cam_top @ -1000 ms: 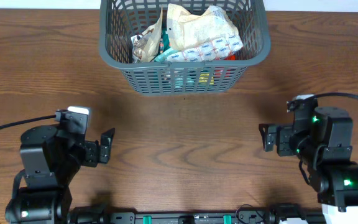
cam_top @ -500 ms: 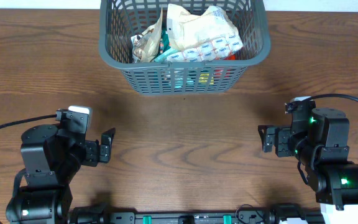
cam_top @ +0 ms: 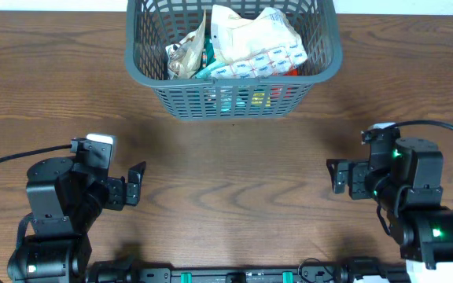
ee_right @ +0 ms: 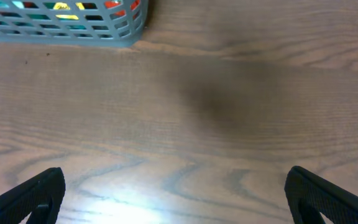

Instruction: Pack container

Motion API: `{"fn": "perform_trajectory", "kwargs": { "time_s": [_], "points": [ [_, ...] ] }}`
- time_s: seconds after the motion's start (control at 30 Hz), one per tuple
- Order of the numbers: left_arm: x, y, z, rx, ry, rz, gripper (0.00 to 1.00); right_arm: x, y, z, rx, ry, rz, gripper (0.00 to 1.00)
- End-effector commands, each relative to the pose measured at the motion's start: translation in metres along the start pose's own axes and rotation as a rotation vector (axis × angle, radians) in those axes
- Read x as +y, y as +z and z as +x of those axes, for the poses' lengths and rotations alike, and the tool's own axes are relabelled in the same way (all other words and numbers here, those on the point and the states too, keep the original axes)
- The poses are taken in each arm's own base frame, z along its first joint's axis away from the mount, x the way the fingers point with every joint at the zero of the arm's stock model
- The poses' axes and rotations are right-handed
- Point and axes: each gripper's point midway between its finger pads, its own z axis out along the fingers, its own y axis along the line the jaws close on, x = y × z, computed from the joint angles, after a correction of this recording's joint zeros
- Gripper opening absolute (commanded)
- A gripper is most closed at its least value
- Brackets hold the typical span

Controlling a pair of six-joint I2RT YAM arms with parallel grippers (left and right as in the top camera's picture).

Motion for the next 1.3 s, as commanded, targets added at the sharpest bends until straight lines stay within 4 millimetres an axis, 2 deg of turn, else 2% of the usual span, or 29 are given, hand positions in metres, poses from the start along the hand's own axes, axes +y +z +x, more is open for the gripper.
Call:
{"fn": "perform_trajectory", "kwargs": {
  "time_s": [0.0, 0.13, 0.2, 0.3, 0.57, 0.83, 1.07, 1.27],
  "points": [
    [0.0, 0.0, -0.002, -0.004, -0.003, 0.006, 0.99, 0.01, -0.016, 0.006, -0.051, -0.006, -0.043, 0.99],
    [0.0, 0.0, -0.002, -0.004, -0.003, 0.006, 0.99, 0.017, -0.029, 0.026, -0.115, -0.012, -0.083, 0.99],
    [0.0, 0.0, -0.002, -0.004, -0.003, 0.006, 0.99, 0.017, -0.029, 0.039, -0.161, -0.015, -0.077, 0.99],
    [0.0, 0.0, -0.002, -0.004, -0.003, 0.006, 0.99, 0.015, -0.026, 0.048, -0.228, -0.018, -0.061, 0.99],
    [0.0, 0.0, -0.002, -0.004, -0.003, 0.006, 0.99, 0.009, 0.002, 0.041, -0.392, -0.025, -0.026, 0.99],
    [0.0, 0.0, -0.002, -0.004, -0.003, 0.006, 0.99, 0.016, 0.039, 0.029, -0.571, -0.08, -0.041, 0.99],
    [0.0, 0.0, -0.002, -0.004, -0.003, 0.006, 0.99, 0.02, 0.053, 0.032, -0.649, -0.16, -0.032, 0.99],
    [0.0, 0.0, -0.002, -0.004, -0.003, 0.006, 0.99, 0.008, 0.058, 0.036, -0.648, -0.144, 0.036, 0.99]
  ]
}}
